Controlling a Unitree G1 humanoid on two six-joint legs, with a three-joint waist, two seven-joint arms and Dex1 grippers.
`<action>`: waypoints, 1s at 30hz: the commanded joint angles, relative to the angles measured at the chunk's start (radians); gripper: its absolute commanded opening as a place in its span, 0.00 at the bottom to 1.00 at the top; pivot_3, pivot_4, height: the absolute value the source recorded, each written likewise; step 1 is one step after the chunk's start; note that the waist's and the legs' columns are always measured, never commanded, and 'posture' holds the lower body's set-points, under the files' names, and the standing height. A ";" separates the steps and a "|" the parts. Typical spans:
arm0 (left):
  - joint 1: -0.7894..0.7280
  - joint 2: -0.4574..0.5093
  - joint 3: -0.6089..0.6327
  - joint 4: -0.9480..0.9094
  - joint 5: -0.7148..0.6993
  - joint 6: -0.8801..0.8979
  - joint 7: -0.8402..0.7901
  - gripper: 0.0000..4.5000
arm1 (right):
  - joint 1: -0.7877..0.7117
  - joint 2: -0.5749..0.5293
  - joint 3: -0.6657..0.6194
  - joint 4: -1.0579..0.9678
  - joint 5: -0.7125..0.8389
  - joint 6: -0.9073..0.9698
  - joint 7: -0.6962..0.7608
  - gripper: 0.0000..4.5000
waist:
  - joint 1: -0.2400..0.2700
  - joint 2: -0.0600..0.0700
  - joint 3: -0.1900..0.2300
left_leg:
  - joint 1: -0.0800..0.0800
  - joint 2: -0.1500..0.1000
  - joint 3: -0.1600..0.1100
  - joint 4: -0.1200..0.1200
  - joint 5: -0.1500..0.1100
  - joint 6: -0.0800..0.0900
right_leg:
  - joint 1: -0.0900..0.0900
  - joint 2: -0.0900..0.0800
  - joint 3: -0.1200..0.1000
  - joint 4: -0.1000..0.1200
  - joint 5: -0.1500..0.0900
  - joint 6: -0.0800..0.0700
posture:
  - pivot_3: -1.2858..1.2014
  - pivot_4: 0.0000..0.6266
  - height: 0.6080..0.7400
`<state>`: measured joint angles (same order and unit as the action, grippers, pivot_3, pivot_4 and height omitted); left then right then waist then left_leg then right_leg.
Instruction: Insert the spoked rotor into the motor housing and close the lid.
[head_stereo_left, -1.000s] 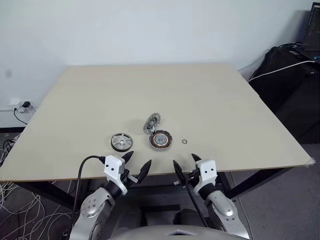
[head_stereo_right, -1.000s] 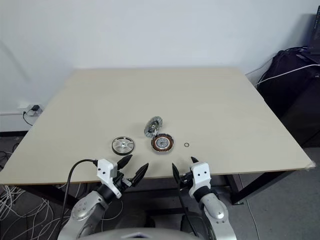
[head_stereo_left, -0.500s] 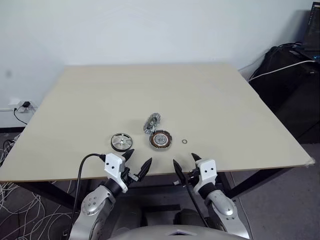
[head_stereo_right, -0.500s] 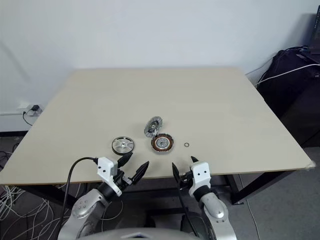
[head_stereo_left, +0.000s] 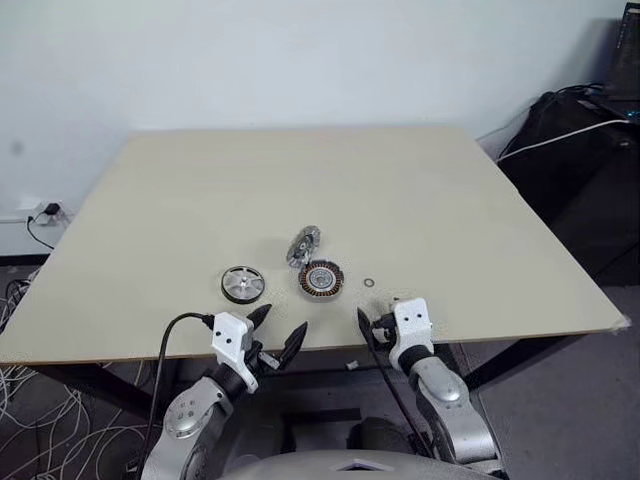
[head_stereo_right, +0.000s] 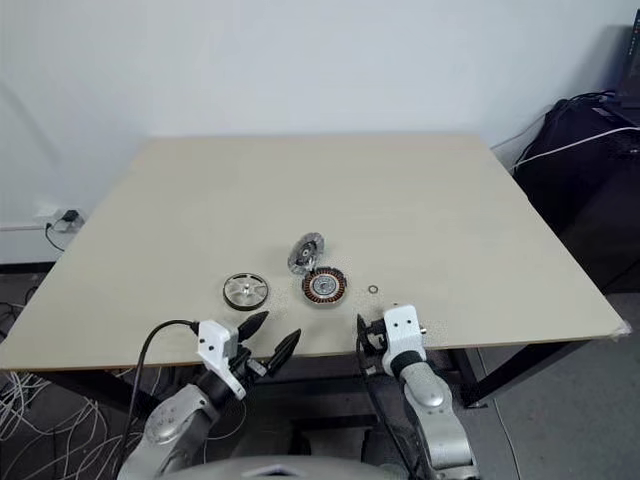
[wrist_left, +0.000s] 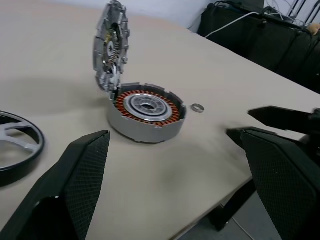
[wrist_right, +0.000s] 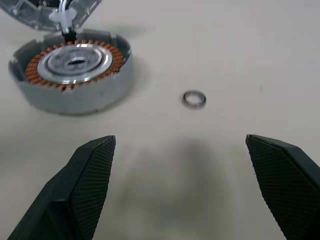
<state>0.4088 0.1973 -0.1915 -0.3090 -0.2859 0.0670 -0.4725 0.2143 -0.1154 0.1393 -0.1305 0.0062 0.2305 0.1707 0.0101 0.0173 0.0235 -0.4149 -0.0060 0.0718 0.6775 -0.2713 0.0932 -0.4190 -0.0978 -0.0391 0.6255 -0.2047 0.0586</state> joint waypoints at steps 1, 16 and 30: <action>-0.005 -0.003 -0.011 -0.072 0.000 0.010 0.015 0.99 | -0.066 0.010 -0.014 -0.017 0.031 0.047 0.018 1.00 | 0.000 0.000 0.000 | 0.000 0.000 0.000 0.000 0.000 0.000 | 0.000 0.000 0.000 0.000 0.000 0.000 | 0.52 0.00 1.00; -0.050 -0.020 -0.027 -0.045 0.007 0.025 0.043 0.99 | -0.351 0.022 -0.075 0.284 0.015 0.052 -0.031 1.00 | -0.006 0.000 0.000 | 0.000 -0.001 0.001 0.000 0.001 0.000 | 0.000 0.002 -0.003 0.000 0.003 -0.005 | 0.52 0.00 1.00; -0.044 -0.011 -0.005 -0.043 -0.011 0.021 0.025 0.99 | -0.428 0.040 -0.090 0.453 0.015 0.012 -0.038 1.00 | -0.024 0.000 0.000 | 0.003 -0.002 0.002 0.000 0.001 0.000 | 0.003 0.006 -0.002 0.001 0.003 -0.005 | 0.52 0.00 1.00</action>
<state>0.3720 0.1864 -0.2045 -0.3298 -0.2868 0.1020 -0.4394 -0.1862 -0.0829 0.0536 0.3246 0.0198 0.2659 0.1333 -0.0142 0.0175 0.0234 -0.4118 -0.0076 0.0737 0.6778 -0.2705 0.0933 -0.4164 -0.0920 -0.0412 0.6264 -0.2014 0.0533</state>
